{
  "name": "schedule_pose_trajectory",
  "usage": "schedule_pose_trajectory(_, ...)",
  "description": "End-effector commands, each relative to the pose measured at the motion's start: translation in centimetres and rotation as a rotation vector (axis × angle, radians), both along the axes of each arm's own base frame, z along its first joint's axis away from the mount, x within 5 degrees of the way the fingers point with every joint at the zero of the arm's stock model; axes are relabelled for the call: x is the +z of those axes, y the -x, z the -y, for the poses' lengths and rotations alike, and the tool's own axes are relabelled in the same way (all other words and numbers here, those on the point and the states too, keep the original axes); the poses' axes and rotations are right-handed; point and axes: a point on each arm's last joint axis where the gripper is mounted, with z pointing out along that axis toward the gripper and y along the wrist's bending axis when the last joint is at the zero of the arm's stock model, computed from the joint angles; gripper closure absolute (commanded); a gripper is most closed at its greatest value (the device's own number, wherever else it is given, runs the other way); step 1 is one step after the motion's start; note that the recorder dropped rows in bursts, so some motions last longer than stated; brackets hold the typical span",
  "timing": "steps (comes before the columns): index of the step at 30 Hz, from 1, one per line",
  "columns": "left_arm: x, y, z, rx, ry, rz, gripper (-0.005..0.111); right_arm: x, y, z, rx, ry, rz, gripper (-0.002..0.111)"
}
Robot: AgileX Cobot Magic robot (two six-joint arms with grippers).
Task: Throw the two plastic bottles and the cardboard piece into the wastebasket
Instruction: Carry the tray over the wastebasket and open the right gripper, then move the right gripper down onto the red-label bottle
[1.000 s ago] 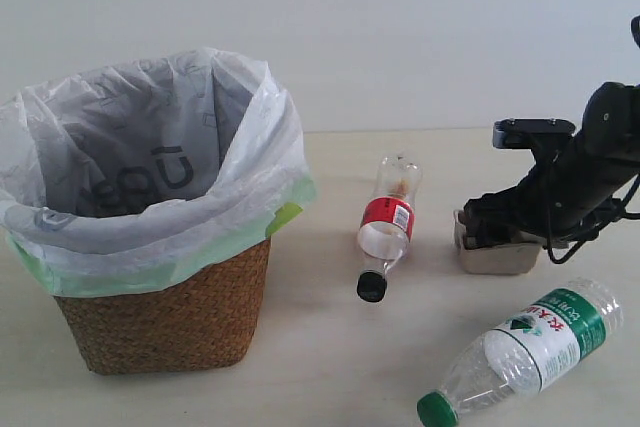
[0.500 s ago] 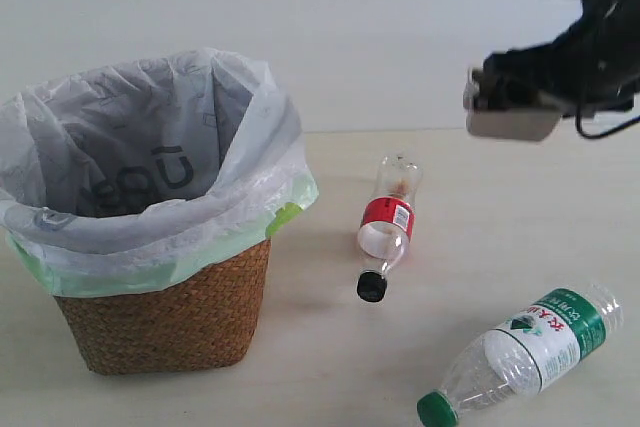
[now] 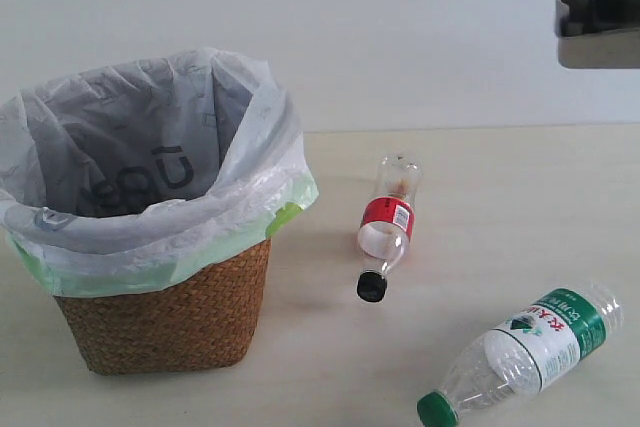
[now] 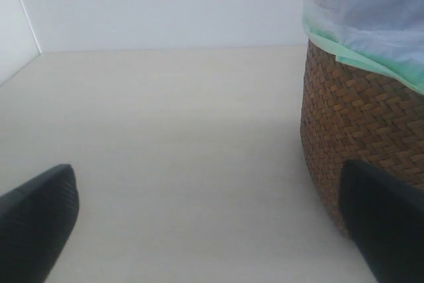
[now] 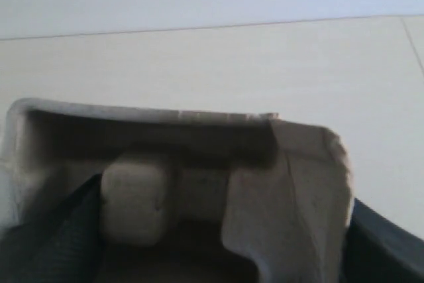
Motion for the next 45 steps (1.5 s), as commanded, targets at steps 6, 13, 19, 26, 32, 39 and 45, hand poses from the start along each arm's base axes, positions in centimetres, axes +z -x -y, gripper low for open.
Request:
schedule_pose_trajectory(6,0.2,0.0,0.0,0.006,0.009,0.014,-0.001,0.2,0.7,0.5,-0.117,-0.043,-0.041,0.108)
schedule_pose_trajectory(13,0.2,0.0,0.0,0.006,0.009,0.014,-0.001,-1.2,1.6,-5.7,0.073,-0.338,-0.206,0.108)
schedule_pose_trajectory(19,0.2,0.0,0.0,0.006,0.009,0.014,-0.001,4.6,4.5,-15.4,0.679,-0.797,-0.12,0.096)
schedule_pose_trajectory(26,0.2,0.0,0.0,0.006,0.009,0.014,-0.001,5.5,6.4,-18.7,0.703,-0.768,-0.113,0.01)
schedule_pose_trajectory(32,0.2,0.0,0.0,0.006,0.009,0.014,-0.001,5.3,6.5,-18.7,0.703,-0.75,-0.131,0.014)
schedule_pose_trajectory(39,0.2,0.0,0.0,0.006,0.009,0.014,-0.001,4.3,6.4,-18.0,0.663,-0.633,-0.178,0.014)
schedule_pose_trajectory(45,0.2,0.0,0.0,0.006,0.009,0.014,-0.001,1.8,5.5,-14.2,0.35,-0.237,-0.281,0.014)
